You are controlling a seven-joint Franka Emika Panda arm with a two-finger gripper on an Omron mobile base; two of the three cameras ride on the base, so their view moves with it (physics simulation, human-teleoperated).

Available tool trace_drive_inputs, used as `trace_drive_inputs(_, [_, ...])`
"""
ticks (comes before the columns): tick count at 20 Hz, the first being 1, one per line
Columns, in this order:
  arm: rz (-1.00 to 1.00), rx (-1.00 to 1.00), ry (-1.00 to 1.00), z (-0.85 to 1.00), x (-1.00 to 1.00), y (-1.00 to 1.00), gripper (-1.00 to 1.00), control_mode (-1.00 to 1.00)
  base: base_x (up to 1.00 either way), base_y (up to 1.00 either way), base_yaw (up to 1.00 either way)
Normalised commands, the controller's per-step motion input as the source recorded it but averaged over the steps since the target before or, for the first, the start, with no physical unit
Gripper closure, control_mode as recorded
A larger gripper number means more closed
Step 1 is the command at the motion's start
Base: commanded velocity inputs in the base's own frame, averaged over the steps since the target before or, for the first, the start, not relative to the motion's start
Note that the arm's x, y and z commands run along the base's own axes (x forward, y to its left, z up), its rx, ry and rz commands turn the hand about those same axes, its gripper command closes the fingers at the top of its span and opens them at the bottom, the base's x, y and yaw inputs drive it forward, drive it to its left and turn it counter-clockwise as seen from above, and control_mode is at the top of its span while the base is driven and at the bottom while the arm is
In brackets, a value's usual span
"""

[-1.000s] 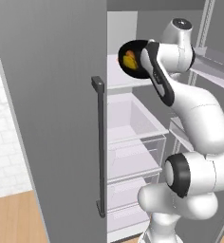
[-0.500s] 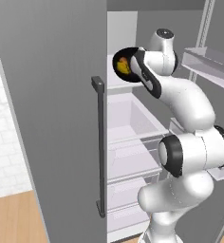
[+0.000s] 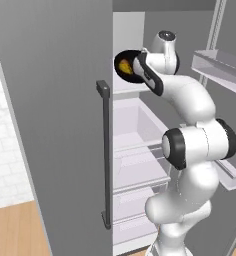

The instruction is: Pick the chicken drumstick and lemon from their plates and place them in the bowl. Then put the bowl in the fridge.

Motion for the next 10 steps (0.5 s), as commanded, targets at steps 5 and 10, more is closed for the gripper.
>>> trace_drive_inputs(5, [0.0, -0.01, -0.06, 0.02, 0.26, 0.08, -1.0, -1.0, 0.0, 0.0, 0.0])
trace_drive_inputs(10, [0.0, 0.0, -0.22, 0.29, -0.48, 0.11, -1.0, -1.0, 0.0, 0.0, 0.0])
